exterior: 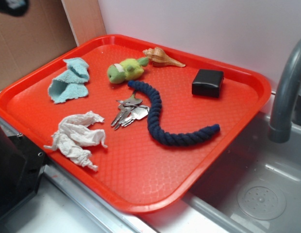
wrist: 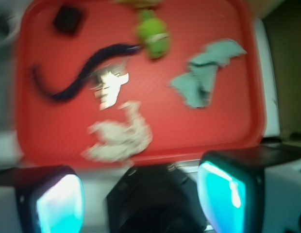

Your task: Grab the blue cloth.

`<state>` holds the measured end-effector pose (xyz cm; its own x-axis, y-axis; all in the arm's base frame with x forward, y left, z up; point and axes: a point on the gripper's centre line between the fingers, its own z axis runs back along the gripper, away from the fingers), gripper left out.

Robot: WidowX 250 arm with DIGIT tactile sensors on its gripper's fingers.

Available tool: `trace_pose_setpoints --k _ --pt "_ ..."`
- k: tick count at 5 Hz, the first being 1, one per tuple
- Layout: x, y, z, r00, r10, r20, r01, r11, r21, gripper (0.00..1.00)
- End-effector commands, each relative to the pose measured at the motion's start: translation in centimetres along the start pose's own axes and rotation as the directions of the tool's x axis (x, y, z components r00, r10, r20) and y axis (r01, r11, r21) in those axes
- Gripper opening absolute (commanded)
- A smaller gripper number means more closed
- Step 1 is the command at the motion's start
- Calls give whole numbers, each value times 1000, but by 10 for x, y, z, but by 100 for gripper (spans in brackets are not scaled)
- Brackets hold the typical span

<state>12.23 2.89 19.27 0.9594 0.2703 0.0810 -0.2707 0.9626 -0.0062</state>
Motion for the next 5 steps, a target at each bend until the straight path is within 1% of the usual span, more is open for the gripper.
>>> trace_pose_setpoints --k 1,4,5 --pt "56 39 -50 965 208 160 -217 976 39 100" --pt "56 39 -50 965 208 160 -217 976 39 100" --pt "71 50 -90 932 340 127 -344 939 10 100"
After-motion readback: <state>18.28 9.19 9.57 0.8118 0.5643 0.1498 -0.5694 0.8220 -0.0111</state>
